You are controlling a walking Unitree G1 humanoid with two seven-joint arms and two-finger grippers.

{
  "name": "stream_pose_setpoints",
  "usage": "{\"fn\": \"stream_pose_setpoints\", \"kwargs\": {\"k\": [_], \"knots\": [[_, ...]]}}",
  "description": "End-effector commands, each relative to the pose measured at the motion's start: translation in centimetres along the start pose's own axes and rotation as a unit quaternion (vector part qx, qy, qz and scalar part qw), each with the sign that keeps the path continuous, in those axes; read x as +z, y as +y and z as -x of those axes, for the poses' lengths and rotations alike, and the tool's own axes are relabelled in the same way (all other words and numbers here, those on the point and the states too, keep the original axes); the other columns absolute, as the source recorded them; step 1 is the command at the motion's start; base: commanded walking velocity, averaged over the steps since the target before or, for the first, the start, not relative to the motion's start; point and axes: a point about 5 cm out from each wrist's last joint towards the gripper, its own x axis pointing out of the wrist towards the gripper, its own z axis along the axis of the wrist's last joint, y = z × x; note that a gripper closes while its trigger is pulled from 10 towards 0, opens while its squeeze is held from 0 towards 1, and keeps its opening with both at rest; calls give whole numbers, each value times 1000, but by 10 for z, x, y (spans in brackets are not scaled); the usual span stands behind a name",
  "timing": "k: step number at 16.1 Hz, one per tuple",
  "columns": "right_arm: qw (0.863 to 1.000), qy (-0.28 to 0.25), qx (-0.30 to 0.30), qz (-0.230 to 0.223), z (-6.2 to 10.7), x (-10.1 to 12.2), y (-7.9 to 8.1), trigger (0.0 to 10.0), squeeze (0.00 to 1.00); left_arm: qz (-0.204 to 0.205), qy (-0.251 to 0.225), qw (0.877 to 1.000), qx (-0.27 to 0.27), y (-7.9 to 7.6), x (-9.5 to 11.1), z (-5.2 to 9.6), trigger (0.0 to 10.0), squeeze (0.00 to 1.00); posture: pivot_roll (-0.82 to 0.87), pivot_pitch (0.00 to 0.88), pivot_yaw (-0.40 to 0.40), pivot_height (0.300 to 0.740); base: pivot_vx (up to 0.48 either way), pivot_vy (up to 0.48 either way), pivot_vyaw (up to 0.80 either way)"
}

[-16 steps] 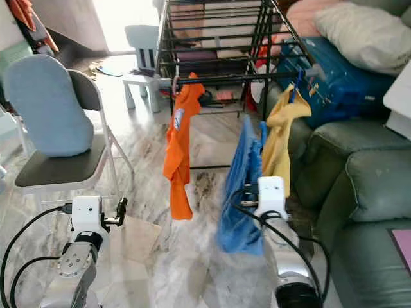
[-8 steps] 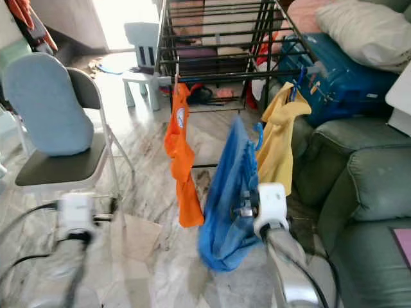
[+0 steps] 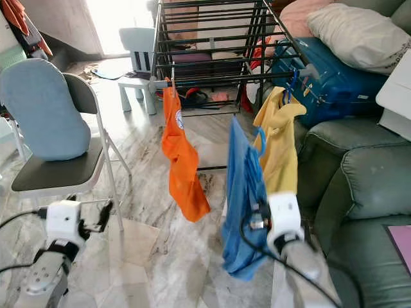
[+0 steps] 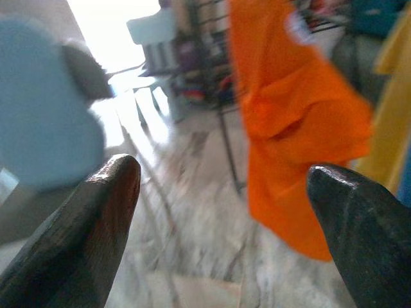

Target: Hang hanger

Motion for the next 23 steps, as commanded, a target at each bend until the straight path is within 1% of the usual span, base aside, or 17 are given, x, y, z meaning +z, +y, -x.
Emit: {"fn": "stream_pose_setpoints", "kwargs": {"k": [1, 3, 4, 6, 7, 8, 9, 11, 12, 13, 14, 15, 16, 18, 22, 23], "knots": [[998, -58, 12, 19, -2, 29, 0, 10000, 0, -15, -13, 999, -26, -4, 9, 1, 10000, 0, -159, 0, 28, 740, 0, 0, 0], [998, -64, 19, 6, -5, 34, 6, 10000, 0, -5, -11, 1000, -12, -5, 6, 4, 10000, 0, -152, 0, 17, 740, 0, 0, 0], [998, -67, 19, -11, -7, 33, 13, 10000, 0, 8, -6, 1000, 24, -2, 0, 10, 10000, 0, -139, 0, 4, 740, 0, 0, 0], [997, -78, 12, -14, -9, 36, 16, 10000, 0, 19, 5, 998, 52, 1, -6, 21, 10000, 0, -123, 0, -9, 740, 0, 0, 0], [997, -69, -3, -29, -10, 33, 15, 10000, 0, 10, 5, 998, 62, 2, -7, 25, 10000, 0, -113, 0, -14, 740, 0, 0, 0], [997, -60, -13, -36, -11, 30, 13, 10000, 0, 16, 7, 997, 78, 5, -6, 26, 10000, 0, -99, 0, -18, 740, 0, 0, 0], [997, -49, -29, -52, -11, 26, 10, 10000, 0, 15, 4, 996, 89, 7, -4, 25, 10000, 0, -98, 0, -19, 740, 0, 0, 0], [997, -30, -45, -50, -10, 19, 5, 10000, 0, 11, 0, 996, 89, 9, -3, 22, 10000, 0, -100, 0, -25, 740, 0, 0, 0], [996, -4, -51, -67, -9, 11, 0, 10000, 0, 13, -4, 996, 92, 9, 0, 19, 10000, 0, -95, 0, -30, 740, 0, 0, 0], [995, 5, -54, -79, -8, 6, -2, 10000, 0, 19, -7, 995, 99, 10, 2, 17, 10000, 0, -95, 0, -33, 740, 0, 0, 0], [995, 10, -53, -86, -7, 4, -1, 10000, 0, 23, -8, 994, 104, 10, 3, 16, 10000, 0, -95, 0, -37, 740, 0, 0, 0], [996, 30, -35, -72, -8, -1, 4, 10000, 0, 24, -8, 994, 106, 8, 4, 17, 10000, 0, -94, 0, -44, 740, 0, 0, 0], [997, 30, -27, -71, -7, -2, 6, 10000, 0, 25, -7, 994, 107, 7, 3, 18, 10000, 0, -95, 0, -44, 740, 0, 0, 0], [997, 25, -27, -75, -8, 1, 10, 10000, 0, 30, 4, 994, 109, 4, -2, 24, 10000, 0, -96, 0, -40, 740, 0, 0, 794], [996, 10, -37, -86, -7, 6, 13, 10000, 0, 26, 10, 995, 99, 3, -2, 26, 10000, 0, -97, 3, -15, 740, 0, 0, 791], [996, -1, -41, -80, -6, 9, 14, 10000, 0, 23, 12, 995, 95, 4, -1, 25, 10000, 0, -100, 6, -12, 740, 0, 0, 788]]}}
